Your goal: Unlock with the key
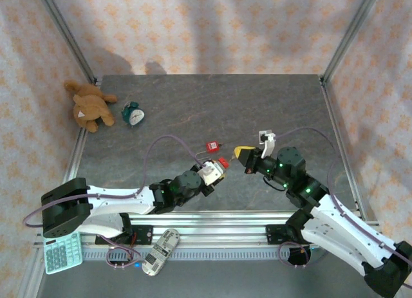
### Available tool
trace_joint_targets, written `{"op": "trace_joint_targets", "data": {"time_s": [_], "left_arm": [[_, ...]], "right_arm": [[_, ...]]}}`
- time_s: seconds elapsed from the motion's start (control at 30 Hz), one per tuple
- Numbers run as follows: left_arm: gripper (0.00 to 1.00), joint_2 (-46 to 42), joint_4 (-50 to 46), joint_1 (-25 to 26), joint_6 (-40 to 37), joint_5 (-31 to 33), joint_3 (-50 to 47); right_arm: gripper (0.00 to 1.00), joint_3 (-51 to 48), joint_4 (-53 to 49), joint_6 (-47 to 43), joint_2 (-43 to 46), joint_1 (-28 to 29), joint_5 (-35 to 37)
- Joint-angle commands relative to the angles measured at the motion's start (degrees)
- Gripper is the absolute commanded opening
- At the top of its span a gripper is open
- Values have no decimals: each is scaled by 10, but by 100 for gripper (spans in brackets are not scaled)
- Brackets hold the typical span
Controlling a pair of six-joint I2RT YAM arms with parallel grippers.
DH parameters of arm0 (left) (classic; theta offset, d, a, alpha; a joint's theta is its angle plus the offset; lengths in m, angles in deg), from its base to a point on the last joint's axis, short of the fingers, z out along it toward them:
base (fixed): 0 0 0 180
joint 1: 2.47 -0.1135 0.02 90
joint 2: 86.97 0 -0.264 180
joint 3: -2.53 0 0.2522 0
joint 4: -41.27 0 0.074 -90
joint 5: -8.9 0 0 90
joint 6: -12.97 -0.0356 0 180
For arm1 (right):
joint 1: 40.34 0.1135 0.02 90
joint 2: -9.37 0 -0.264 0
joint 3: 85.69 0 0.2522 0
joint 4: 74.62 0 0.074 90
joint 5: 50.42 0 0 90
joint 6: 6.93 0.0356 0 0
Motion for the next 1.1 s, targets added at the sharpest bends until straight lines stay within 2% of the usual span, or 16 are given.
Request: {"op": "trace_joint_targets", "data": {"time_s": [0.0, 0.2, 0.47, 1.07], "left_arm": [[31, 10, 14, 4, -13, 30, 21], [30, 10, 7, 5, -3, 39, 23], [29, 10, -4, 5, 13, 30, 22], [27, 7, -9, 6, 22, 35, 23]], "right_arm": [[0, 1, 32, -11, -18, 31, 60], [0, -1, 36, -24, -42, 85, 132], [0, -3, 32, -23, -28, 86, 165], [0, -20, 61, -1, -53, 87, 164]]}}
